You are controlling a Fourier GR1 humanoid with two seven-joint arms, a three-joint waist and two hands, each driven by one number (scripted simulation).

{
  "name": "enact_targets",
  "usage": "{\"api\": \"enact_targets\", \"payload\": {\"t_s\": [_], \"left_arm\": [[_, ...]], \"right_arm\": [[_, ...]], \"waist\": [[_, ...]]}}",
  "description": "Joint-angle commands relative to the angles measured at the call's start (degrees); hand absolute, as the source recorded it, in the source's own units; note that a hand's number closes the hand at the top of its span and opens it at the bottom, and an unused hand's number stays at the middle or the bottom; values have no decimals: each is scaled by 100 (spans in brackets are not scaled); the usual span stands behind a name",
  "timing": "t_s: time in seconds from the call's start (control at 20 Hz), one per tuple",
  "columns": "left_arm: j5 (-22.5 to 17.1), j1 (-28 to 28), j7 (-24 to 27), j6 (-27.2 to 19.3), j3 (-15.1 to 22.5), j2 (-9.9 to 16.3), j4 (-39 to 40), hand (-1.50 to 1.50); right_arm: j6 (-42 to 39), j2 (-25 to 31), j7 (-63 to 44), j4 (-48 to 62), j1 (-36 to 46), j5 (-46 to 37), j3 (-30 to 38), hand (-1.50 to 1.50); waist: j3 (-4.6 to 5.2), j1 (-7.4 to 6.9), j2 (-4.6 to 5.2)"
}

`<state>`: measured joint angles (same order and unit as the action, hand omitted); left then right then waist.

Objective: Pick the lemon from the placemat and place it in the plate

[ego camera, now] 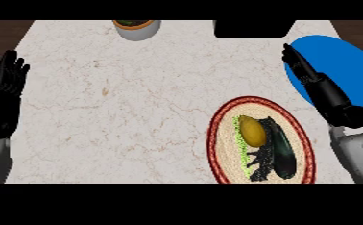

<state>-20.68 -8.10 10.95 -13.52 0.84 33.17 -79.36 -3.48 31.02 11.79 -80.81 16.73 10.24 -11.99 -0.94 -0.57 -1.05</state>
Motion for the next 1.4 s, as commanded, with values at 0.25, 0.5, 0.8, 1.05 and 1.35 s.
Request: {"api": "enact_targets", "payload": {"t_s": [0.25,0.5,0.8,1.05,1.35], "left_arm": [[-31,417,-1449,20,1349,-1147,403,0],[-144,691,-1671,145,1724,-1493,8,0],[63,627,-1810,80,1612,-1605,111,0],[75,608,-1855,16,1608,-1770,66,0],[107,674,-1849,89,1495,-1625,44,0]], "right_arm": [[-1339,73,65,372,1477,1521,906,150],[122,149,1013,1636,1021,290,1436,-150],[-1065,134,2182,2374,944,302,1495,-150],[-1388,906,1309,1793,1117,-283,1040,-150],[-2014,1503,812,1239,1209,-1215,161,-150]], "waist": [[83,-43,219],[73,-85,173],[91,7,123],[103,77,95],[107,65,88]]}}
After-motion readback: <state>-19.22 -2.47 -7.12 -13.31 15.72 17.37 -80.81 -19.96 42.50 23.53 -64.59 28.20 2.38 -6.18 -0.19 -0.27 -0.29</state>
